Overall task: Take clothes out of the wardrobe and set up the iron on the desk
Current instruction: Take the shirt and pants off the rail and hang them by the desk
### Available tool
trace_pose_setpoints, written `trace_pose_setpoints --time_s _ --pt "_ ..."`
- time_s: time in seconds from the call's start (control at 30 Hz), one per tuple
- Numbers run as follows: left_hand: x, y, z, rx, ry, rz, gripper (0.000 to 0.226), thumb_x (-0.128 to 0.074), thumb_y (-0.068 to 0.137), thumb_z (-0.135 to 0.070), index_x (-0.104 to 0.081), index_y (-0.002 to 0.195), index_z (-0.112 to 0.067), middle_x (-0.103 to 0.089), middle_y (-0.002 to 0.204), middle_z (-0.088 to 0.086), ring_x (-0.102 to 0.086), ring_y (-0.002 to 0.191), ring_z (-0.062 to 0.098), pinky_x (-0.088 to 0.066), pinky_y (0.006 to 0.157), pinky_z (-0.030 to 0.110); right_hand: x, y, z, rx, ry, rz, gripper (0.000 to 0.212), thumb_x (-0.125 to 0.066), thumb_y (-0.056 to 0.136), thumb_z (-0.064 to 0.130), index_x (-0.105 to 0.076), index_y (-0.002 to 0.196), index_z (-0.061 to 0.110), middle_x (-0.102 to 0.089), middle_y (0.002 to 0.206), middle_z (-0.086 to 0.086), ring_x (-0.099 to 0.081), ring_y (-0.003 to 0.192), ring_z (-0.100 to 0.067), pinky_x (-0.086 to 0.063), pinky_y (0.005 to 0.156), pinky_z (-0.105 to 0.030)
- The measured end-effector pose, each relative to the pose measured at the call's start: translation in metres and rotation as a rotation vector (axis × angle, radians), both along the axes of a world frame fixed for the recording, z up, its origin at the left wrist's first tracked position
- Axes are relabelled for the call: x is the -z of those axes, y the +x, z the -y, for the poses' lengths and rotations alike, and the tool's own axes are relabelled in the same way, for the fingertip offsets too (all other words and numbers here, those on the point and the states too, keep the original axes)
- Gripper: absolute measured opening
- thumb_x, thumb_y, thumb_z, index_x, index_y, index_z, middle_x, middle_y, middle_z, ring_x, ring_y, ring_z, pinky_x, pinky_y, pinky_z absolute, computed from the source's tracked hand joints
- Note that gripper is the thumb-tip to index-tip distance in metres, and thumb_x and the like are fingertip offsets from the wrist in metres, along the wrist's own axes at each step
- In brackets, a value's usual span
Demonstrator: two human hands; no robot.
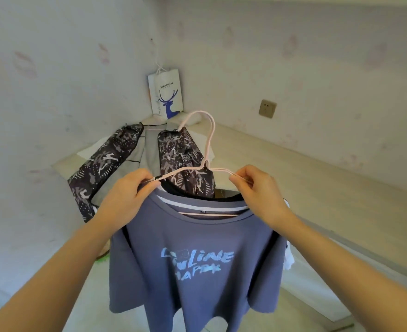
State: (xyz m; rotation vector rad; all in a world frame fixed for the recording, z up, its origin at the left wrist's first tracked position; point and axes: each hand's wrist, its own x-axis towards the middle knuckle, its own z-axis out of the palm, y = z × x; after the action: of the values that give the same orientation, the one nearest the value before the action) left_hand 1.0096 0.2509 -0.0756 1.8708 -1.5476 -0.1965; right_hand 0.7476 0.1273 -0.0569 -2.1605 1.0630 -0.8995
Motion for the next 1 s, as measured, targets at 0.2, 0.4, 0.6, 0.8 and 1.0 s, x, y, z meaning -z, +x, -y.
trace_pose_setpoints --time_s 0.2,0.4,0.6,0.8,1.0 --pt "-0.02 0.081 0.052 -0.125 -0.029 0.07 0.02 -0.048 0.095 -0.041 -0.054 0.086 -0.025 -0.058 0.068 0.0 -0.055 0.064 0.016 -0.045 0.063 0.038 -0.016 0.082 0.051 0.0 -0.071 -0.002 0.022 -0.057 0.094 0.03 -0.057 0.079 0.014 -0.05 0.059 0.011 -0.045 0.055 -0.003 -0.037 0.056 -0.011" --pt "-0.045 0.148 0.094 -0.207 -0.088 0.103 0.017 -0.049 0.094 -0.044 -0.059 0.095 -0.03 -0.063 0.076 -0.005 -0.057 0.072 0.02 -0.044 0.063 0.036 -0.028 0.159 0.102 -0.003 -0.081 -0.004 0.027 -0.057 0.094 0.032 -0.06 0.079 0.01 -0.055 0.061 0.005 -0.045 0.057 -0.006 -0.038 0.056 -0.01" --pt "-0.047 0.19 0.134 -0.282 -0.113 0.094 0.021 -0.048 0.096 -0.041 -0.065 0.103 -0.03 -0.064 0.083 -0.008 -0.057 0.08 0.018 -0.037 0.064 0.03 -0.031 0.211 0.154 -0.048 -0.095 -0.024 0.025 -0.057 0.094 0.032 -0.06 0.078 0.013 -0.062 0.068 -0.002 -0.048 0.059 -0.009 -0.038 0.057 -0.01" --pt "-0.041 0.226 0.189 -0.343 -0.129 0.044 0.02 -0.05 0.095 -0.043 -0.062 0.089 -0.027 -0.063 0.074 -0.004 -0.057 0.072 0.017 -0.042 0.062 0.029 -0.034 0.254 0.224 -0.098 -0.106 -0.022 0.024 -0.059 0.093 0.032 -0.063 0.081 0.012 -0.061 0.068 0.001 -0.048 0.057 -0.006 -0.039 0.057 -0.009" --pt "-0.038 0.257 0.249 -0.379 -0.157 -0.001 0.021 -0.053 0.094 -0.039 -0.062 0.082 -0.025 -0.062 0.069 -0.003 -0.058 0.069 0.016 -0.043 0.061 0.032 -0.026 0.286 0.295 -0.211 -0.006 0.024 0.018 -0.059 0.093 0.029 -0.066 0.087 0.014 -0.066 0.075 -0.004 -0.051 0.062 -0.009 -0.04 0.058 -0.007"
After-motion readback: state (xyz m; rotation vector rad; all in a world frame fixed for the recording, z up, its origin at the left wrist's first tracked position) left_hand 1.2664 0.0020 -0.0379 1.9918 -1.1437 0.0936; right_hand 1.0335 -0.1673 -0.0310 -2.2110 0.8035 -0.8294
